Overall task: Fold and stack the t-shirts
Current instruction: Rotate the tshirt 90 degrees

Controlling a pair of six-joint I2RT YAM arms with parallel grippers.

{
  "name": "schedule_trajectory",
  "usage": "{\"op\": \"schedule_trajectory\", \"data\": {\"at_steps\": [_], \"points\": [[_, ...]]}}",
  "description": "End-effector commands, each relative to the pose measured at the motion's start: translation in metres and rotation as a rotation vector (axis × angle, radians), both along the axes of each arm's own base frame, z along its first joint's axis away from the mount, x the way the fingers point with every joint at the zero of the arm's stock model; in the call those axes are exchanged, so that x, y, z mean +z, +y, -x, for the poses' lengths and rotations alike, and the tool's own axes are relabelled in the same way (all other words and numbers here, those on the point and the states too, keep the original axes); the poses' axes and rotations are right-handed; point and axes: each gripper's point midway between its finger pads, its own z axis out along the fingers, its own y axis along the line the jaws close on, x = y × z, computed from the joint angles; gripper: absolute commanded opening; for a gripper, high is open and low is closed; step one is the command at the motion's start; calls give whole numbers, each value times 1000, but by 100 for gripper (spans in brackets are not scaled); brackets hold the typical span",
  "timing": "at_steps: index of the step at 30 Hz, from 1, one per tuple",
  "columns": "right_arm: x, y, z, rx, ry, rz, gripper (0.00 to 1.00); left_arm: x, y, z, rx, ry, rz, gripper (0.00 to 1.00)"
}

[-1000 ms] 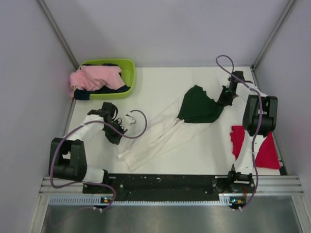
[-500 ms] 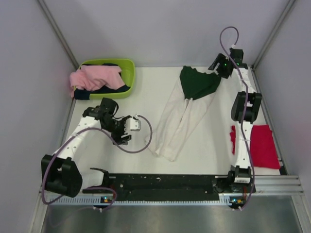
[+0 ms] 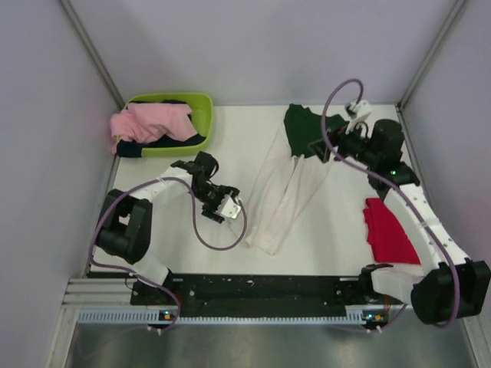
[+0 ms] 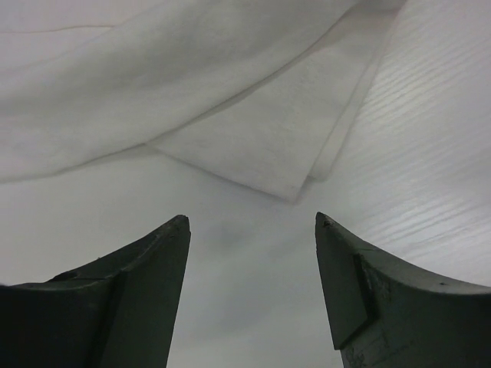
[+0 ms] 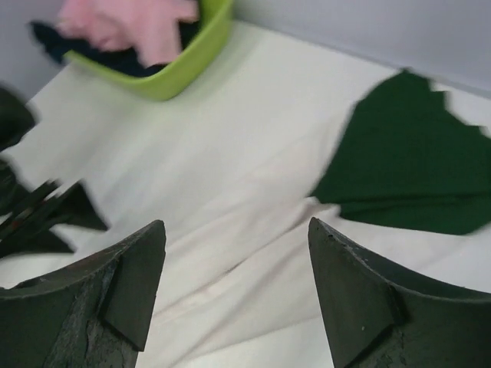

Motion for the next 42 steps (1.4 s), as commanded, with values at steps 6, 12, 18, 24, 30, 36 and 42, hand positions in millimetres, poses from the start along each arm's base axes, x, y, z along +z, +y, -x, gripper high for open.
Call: {"op": "schedule_trajectory", "data": {"at_steps": [6, 12, 18, 24, 30, 36, 42], "points": [[-160, 100, 120, 285, 440, 33, 73, -36, -10, 11, -195, -97, -82, 58], [-221, 72, 102, -82, 677, -23, 71, -45, -23, 35, -173, -61, -110, 0], [-239, 54, 67, -233, 746, -101, 68, -46, -21, 102, -252, 50, -147, 0], [-269, 44, 20, -213, 814, -53, 33, -38, -37, 128, -165, 132, -190, 12], [-253, 44, -31, -182, 780, -37, 10, -6, -72, 145, -187, 167, -55, 42], [-212, 32, 0, -110, 780, 46, 54, 8, -35, 135, -258, 102, -70, 42], [-123, 40, 67, 193, 405, 106, 65, 43, -85, 60, -297, -95, 193, 58]]}}
